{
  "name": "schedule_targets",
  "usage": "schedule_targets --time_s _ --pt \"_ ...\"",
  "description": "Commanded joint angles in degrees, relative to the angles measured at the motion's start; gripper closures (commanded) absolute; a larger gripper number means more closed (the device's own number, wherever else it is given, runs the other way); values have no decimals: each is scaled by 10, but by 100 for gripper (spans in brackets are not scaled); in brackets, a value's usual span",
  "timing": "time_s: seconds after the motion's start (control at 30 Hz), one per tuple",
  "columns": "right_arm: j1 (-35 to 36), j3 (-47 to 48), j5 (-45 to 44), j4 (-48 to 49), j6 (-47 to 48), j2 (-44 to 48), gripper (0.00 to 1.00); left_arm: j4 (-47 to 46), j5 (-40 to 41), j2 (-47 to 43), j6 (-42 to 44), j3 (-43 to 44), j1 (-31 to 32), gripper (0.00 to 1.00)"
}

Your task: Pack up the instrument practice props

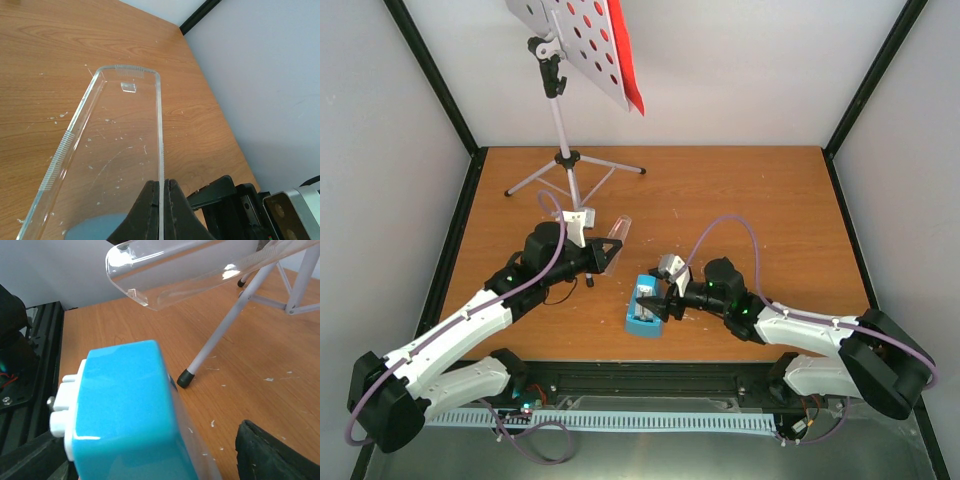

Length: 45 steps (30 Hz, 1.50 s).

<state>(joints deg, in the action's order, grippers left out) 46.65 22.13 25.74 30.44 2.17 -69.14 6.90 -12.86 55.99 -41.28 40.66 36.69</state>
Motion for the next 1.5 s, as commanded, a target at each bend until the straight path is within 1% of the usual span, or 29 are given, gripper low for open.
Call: schedule_targets --time_s 0.0,0.13,0.43,0.7,0.9,1.17,1.47 --pt "4 -11 -23 32 9 7 22 -18 -8 -1 -3 5 -3 100" --pt "4 -22 -28 28 5 23 26 -17 -8 -3 -3 4 -3 100" --pt "4 -42 -39 19 -5 47 29 -17 -11 -4 -5 0 -3 100" --pt "4 -25 -49 18 -9 24 31 -16 -14 -9 -6 -2 -3 100" --pt "4 -23 -47 36 -20 6 33 -15 -13 -15 -10 -7 -3 100" --pt "4 -16 -51 32 -28 4 34 -15 -13 -13 -7 -7 -3 100" --pt "4 -2 -49 24 -36 -13 39 -18 -17 -11 -6 -7 -3 100"
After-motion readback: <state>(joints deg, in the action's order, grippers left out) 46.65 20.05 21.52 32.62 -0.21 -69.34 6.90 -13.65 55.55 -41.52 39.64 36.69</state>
